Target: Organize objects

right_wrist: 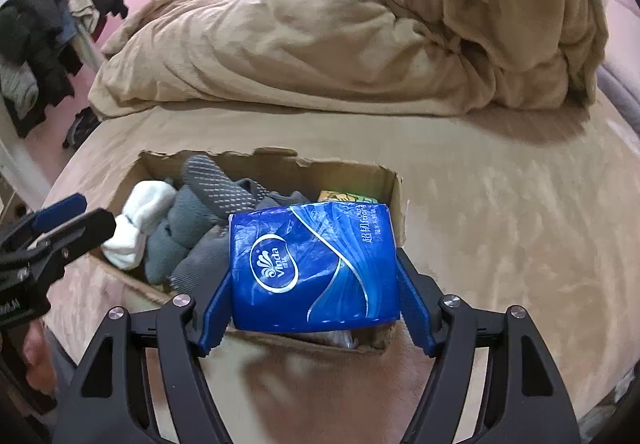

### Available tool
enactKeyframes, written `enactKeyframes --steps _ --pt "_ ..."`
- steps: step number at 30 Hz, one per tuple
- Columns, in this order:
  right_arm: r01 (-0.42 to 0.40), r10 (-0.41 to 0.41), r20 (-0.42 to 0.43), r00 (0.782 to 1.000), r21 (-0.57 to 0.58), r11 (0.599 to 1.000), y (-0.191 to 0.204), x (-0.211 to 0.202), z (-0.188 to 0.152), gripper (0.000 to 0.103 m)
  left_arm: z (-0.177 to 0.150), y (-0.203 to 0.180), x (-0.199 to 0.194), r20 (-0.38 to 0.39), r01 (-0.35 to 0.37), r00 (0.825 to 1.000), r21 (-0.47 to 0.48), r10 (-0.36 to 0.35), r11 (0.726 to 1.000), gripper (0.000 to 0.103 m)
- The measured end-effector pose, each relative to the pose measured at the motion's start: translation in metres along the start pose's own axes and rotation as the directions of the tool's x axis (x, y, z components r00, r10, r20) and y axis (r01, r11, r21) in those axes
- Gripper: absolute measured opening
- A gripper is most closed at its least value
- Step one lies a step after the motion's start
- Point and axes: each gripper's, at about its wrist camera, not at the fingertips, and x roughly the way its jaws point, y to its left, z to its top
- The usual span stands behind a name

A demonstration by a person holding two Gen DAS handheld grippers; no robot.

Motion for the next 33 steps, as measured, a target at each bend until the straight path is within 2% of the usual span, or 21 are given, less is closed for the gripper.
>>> enactKeyframes --steps 6,13,20,24,33 --pt "-0.005 0.005 0.007 1.000 0.003 1.000 0.003 0.008 -0.006 0.078 -0.009 0.002 0.009 -0.024 -0.017 1.000 -0.011 0.017 1.000 0.088" --pt "-0.005 0.005 0.015 1.000 -0.006 1.000 0.009 -0.001 -0.009 0.088 -0.013 0.000 -0.010 -0.012 -0.018 1.000 -0.018 0.018 1.000 0.088" --pt "0.009 -0.009 0.028 1.000 -0.018 1.000 0.013 -0.029 -0.012 0.088 -0.022 0.002 -0.047 0.004 -0.027 1.000 -0.037 0.027 0.999 0.088" --pt "0.014 -0.013 0.043 0.999 -0.023 1.000 0.015 -0.053 -0.017 0.088 -0.030 0.002 -0.070 0.015 -0.051 0.999 -0.048 0.052 0.998 0.088" --pt "0.013 -0.008 0.093 0.996 -0.053 0.998 0.026 -0.110 -0.028 0.088 -0.046 -0.007 -0.133 0.056 -0.049 0.997 -0.061 0.052 0.997 0.088"
